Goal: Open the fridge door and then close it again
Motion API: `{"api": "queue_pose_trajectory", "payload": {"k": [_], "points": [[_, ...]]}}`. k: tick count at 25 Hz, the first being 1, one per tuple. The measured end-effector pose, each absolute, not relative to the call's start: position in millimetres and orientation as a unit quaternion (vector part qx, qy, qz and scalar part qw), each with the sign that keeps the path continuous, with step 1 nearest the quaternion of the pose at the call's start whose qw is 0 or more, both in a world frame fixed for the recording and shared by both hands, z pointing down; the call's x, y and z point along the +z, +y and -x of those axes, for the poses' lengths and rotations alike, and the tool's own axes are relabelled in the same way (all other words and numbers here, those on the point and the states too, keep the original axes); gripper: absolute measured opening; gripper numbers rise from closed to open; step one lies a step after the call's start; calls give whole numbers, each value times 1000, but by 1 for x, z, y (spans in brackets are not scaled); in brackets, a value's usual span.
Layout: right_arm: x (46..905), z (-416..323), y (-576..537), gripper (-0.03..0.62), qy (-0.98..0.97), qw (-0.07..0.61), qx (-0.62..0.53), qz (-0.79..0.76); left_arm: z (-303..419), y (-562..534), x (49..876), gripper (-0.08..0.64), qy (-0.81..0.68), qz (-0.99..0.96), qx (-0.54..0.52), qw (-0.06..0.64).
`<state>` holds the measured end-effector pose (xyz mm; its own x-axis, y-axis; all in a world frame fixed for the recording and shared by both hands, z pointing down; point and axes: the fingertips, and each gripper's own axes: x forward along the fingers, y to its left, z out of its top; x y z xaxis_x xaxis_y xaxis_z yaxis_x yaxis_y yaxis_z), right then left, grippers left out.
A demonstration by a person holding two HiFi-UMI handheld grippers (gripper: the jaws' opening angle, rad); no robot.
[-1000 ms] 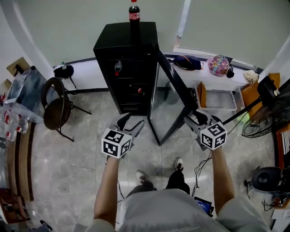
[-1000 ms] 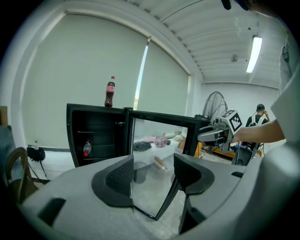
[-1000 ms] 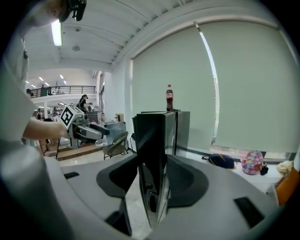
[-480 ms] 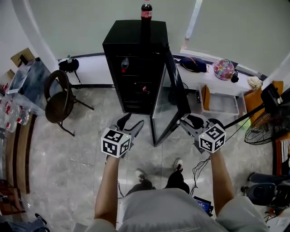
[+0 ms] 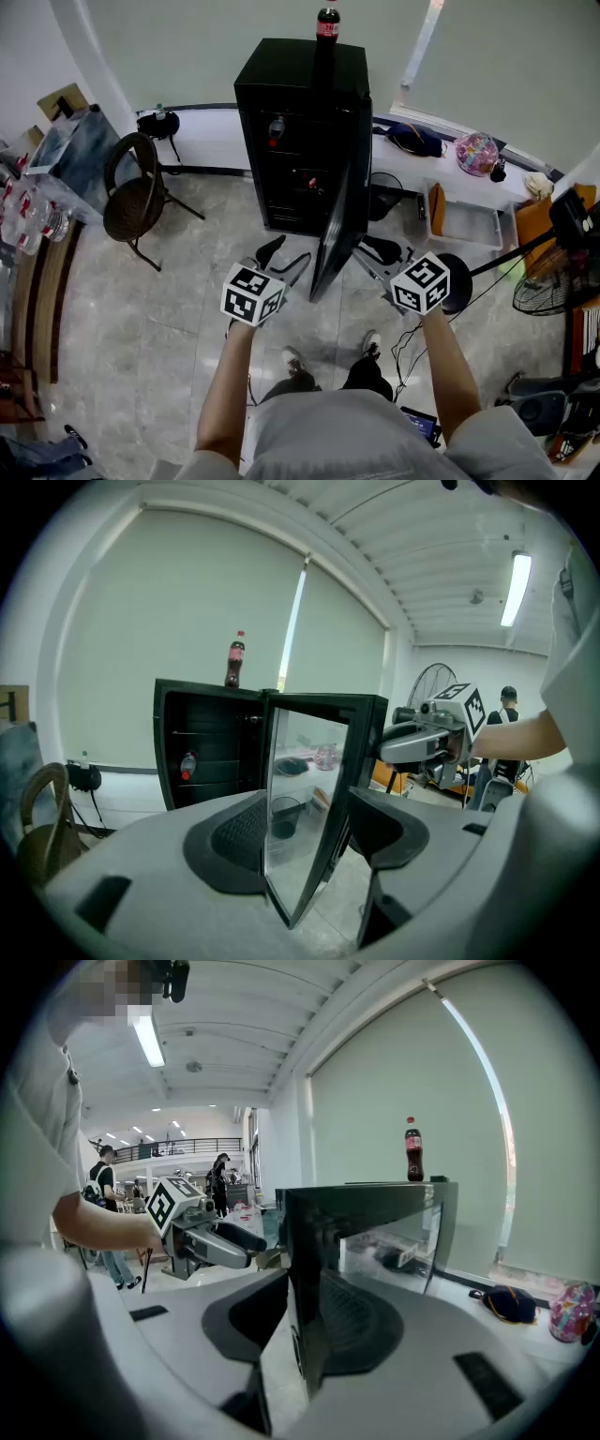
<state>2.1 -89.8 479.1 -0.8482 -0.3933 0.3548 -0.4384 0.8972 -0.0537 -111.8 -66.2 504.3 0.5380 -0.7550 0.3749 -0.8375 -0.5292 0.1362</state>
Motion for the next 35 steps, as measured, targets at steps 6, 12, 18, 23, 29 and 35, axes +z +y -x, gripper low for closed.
{"api": "queue_pose_trajectory", "payload": {"k": [6,12,18,23,29,35], "points": [[479,32,-90,95,-962,180,57,-195,108,-59,519,264,-449,-867,149,154],[479,61,-94,95,-965,184,55,-181,107,-61,546,264,-438,-866,167,173],[479,91,-99,94,-967,179,58,-170,113,-67,579,255,-438,-858,198,182],[478,116,-107,91,-970,174,61,-158,126,-71,594,146,-433,-858,193,200],[477,148,-119,77,-971,179,58,-149,152,-94,601,117,-443,-851,195,205],[473,177,-141,92,-969,193,47,-150,182,-122,605,72,-468,-837,210,190]]}}
